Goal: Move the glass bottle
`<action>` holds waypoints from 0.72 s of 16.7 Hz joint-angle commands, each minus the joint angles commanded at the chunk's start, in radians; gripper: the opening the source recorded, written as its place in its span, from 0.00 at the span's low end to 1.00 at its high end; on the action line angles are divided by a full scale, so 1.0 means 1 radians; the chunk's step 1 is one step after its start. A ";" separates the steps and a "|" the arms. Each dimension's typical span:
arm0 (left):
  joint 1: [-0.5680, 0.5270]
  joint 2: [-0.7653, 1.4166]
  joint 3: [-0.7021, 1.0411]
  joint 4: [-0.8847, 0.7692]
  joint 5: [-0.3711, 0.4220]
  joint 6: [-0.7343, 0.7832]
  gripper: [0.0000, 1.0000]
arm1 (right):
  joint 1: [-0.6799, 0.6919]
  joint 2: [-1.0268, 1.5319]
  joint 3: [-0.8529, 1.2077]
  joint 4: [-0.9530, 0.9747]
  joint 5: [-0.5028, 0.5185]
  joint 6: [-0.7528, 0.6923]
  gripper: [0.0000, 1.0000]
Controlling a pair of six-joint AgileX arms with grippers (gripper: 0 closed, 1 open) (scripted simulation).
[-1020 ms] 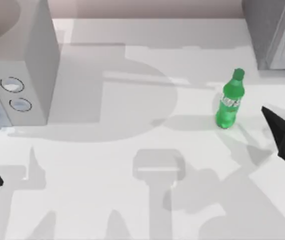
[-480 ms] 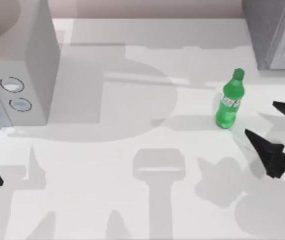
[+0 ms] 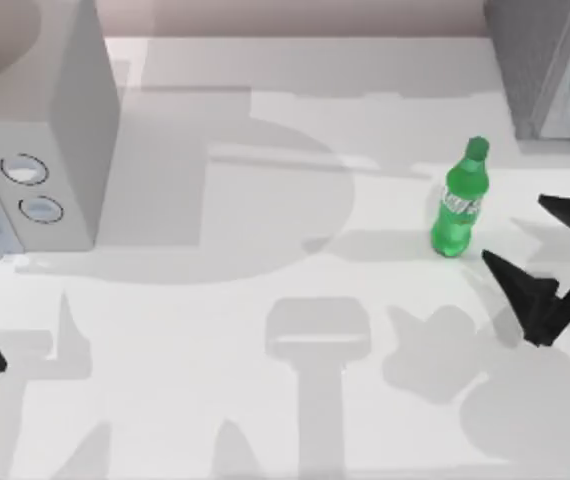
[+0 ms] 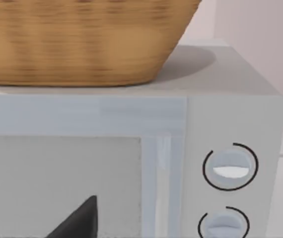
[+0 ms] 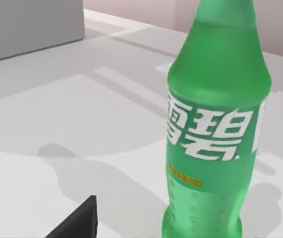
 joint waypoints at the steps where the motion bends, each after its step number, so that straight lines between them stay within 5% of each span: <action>1: 0.000 0.000 0.000 0.000 0.000 0.000 1.00 | 0.020 0.011 0.029 -0.015 0.021 0.004 1.00; 8: 0.000 0.000 0.000 0.000 0.000 0.000 1.00 | 0.189 0.102 0.270 -0.150 0.189 0.029 1.00; 12: 0.000 0.000 0.000 0.000 0.000 0.000 1.00 | 0.201 0.107 0.285 -0.159 0.202 0.031 1.00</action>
